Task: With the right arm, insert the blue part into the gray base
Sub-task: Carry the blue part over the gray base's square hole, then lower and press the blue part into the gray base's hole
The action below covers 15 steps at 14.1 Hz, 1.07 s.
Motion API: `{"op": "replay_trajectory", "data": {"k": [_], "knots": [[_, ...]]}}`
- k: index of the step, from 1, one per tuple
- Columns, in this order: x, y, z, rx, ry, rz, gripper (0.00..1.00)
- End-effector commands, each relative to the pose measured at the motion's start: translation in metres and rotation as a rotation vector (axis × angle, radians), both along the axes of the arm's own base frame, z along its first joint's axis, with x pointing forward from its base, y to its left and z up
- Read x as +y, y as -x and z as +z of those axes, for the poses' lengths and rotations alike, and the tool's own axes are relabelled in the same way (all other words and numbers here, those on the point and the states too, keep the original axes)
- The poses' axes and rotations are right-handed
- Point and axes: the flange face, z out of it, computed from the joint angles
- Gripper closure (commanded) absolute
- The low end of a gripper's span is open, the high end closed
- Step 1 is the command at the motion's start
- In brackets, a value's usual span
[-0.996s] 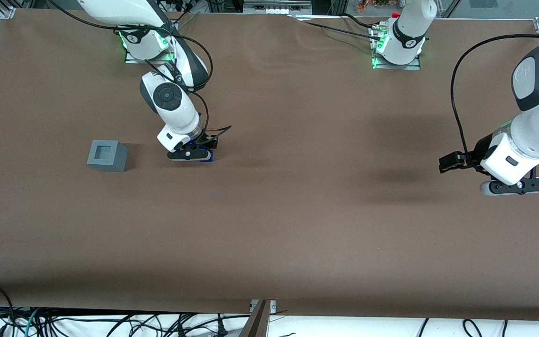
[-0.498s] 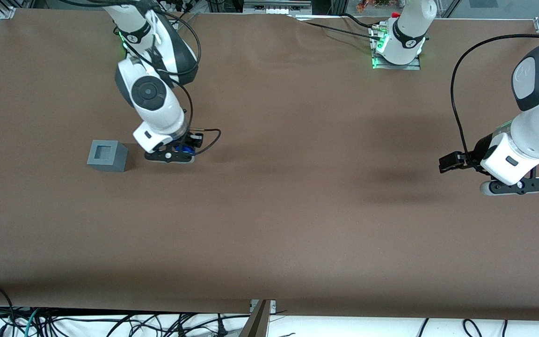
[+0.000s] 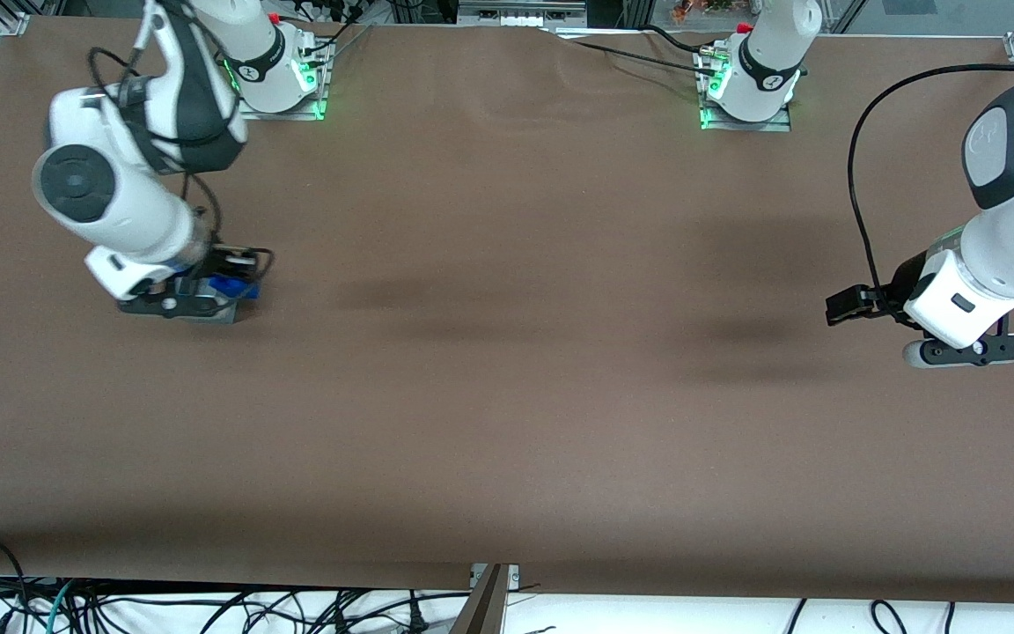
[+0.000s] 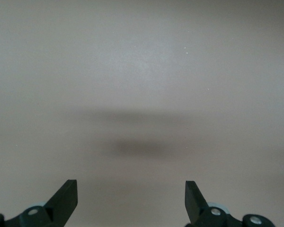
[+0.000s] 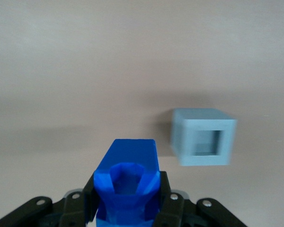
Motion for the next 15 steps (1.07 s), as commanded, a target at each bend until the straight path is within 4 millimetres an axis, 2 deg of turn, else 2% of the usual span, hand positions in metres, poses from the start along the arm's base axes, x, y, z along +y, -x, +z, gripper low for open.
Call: {"op": "replay_trajectory", "data": {"k": [1,2,3,5,7,8,15], "knots": [[-0.06,0.018,-0.003,0.026,-0.043,0.039,0.8],[-0.077,0.022,-0.01,0.025,-0.047,0.029,0.8],[-0.081,0.026,-0.018,0.016,-0.049,0.03,0.8],[-0.098,0.038,-0.049,-0.008,-0.051,0.025,0.8],[-0.106,0.048,-0.068,-0.04,-0.058,0.053,0.8],[-0.112,0.049,-0.073,-0.035,-0.057,0.065,0.8],[-0.115,0.048,-0.085,-0.023,-0.049,0.083,0.8]]}}
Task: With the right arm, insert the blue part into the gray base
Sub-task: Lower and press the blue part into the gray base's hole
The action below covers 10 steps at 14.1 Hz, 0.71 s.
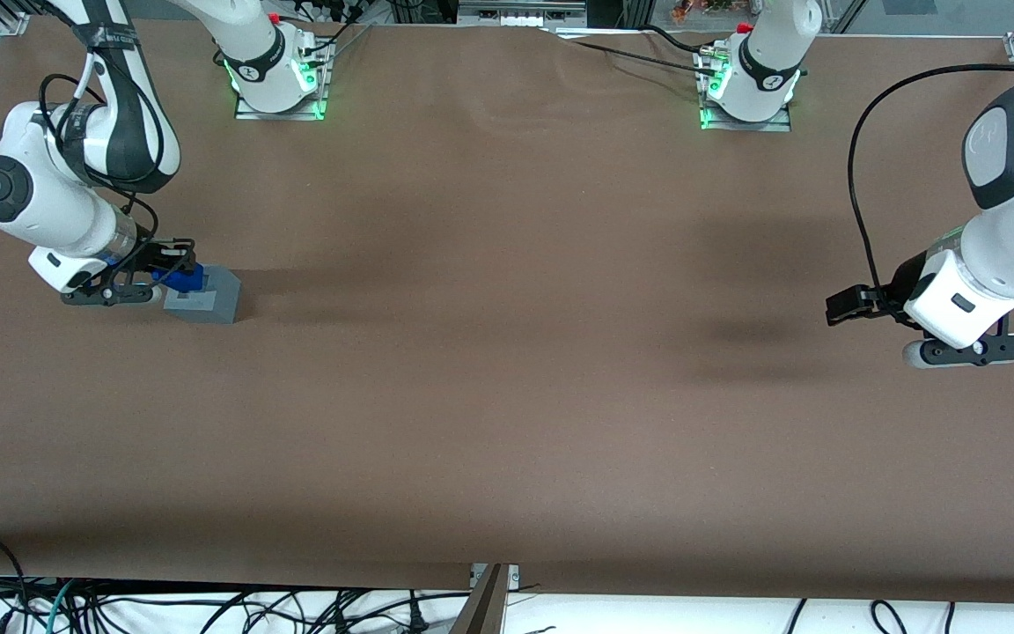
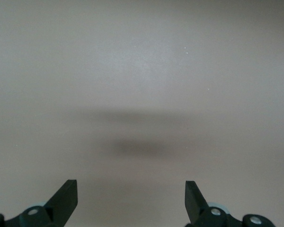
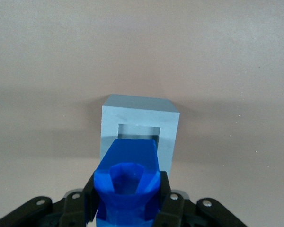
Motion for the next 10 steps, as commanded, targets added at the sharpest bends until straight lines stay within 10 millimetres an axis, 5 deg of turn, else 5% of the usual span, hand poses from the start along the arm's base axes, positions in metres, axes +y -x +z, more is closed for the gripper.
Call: {"op": "replay_trajectory", "data": {"k": [1,10], "knots": [[-0.0006,0.0037,-0.0015,-0.016,-0.016,0.024,0.8],[-0.0015,0.002,-0.0096,-0.016,-0.009,0.023,0.79]]}}
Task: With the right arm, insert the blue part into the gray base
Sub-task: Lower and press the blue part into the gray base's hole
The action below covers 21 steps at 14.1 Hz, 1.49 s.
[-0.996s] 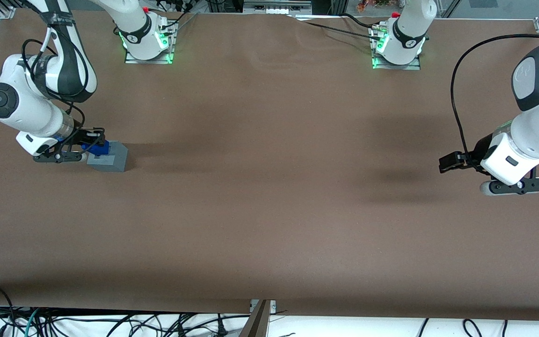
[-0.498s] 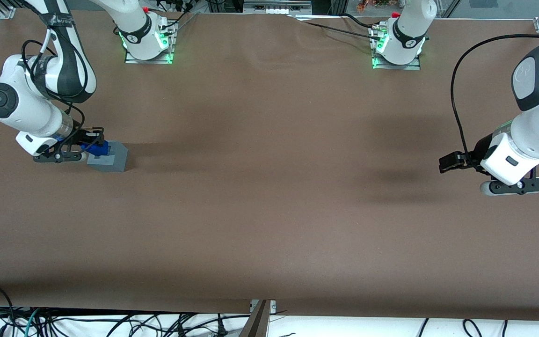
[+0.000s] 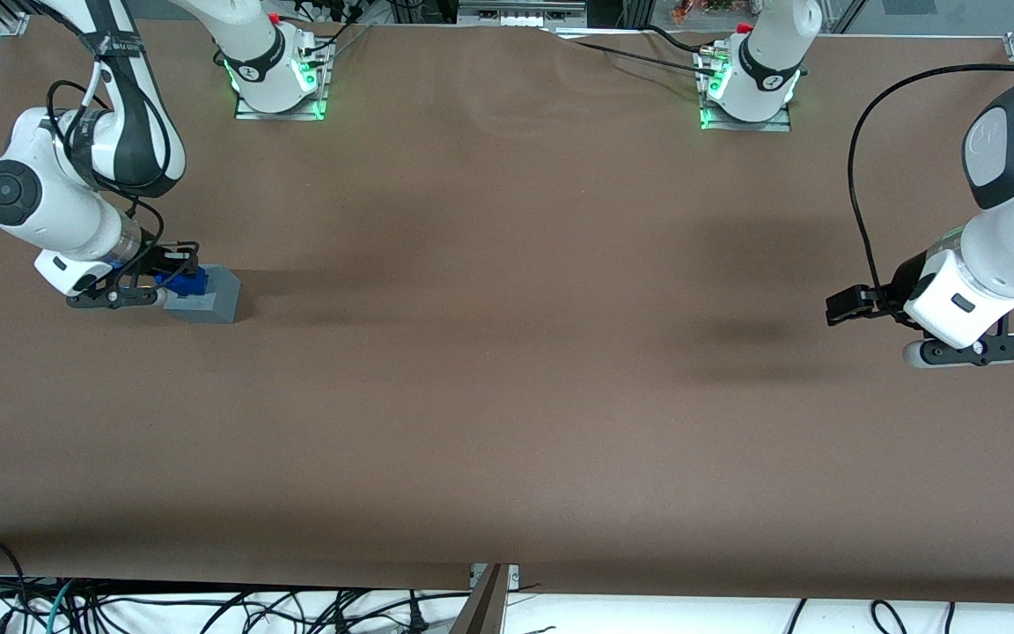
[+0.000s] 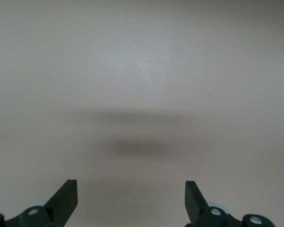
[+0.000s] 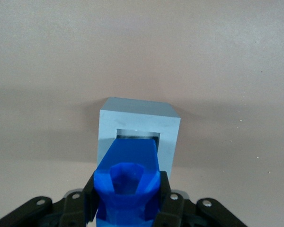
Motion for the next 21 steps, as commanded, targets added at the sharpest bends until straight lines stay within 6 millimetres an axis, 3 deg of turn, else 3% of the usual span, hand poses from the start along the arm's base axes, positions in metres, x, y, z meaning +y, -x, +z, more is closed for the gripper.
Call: {"op": "replay_trajectory", "data": {"k": [1,21], "knots": [[-0.0015,0.0028,-0.0007,-0.009,-0.014,0.01,0.79],[-0.0022,-0.0005,-0.0044,-0.028,-0.005,-0.053,0.77]]}}
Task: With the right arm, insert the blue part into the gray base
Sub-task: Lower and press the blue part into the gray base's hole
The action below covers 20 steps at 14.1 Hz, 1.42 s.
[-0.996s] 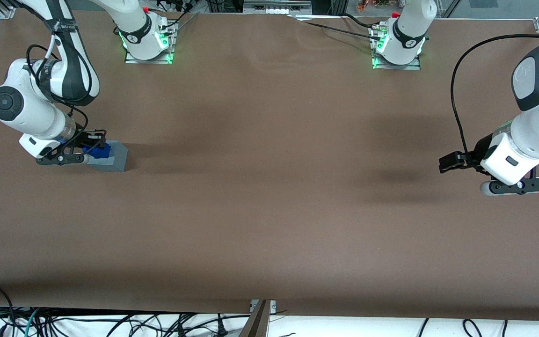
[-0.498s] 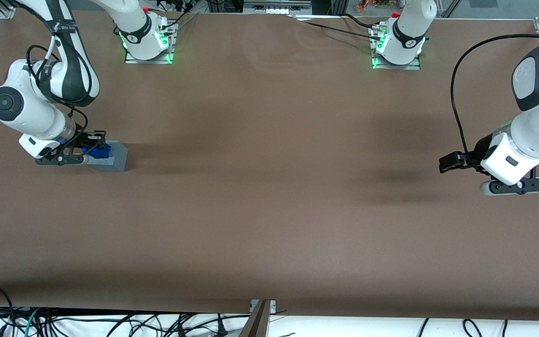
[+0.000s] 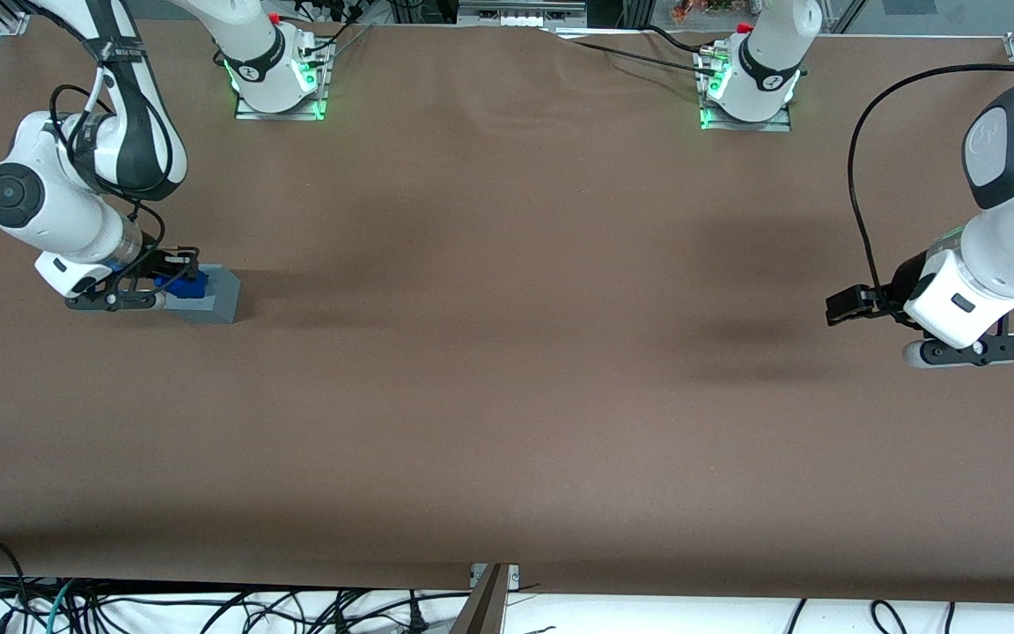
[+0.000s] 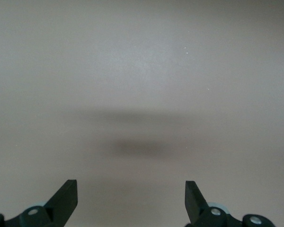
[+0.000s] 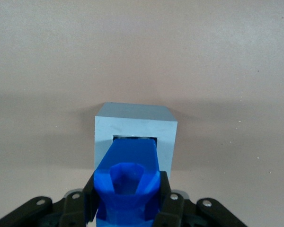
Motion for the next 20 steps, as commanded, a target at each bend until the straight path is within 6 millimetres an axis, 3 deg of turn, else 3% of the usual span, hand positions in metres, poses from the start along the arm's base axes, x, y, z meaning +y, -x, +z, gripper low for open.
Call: {"op": "replay_trajectory", "data": {"k": [1,20], "knots": [[-0.0005,0.0018,0.0003,-0.013,-0.015,-0.022,0.77],[-0.0017,-0.0018,-0.0058,-0.018,-0.021,-0.035,0.78]]}}
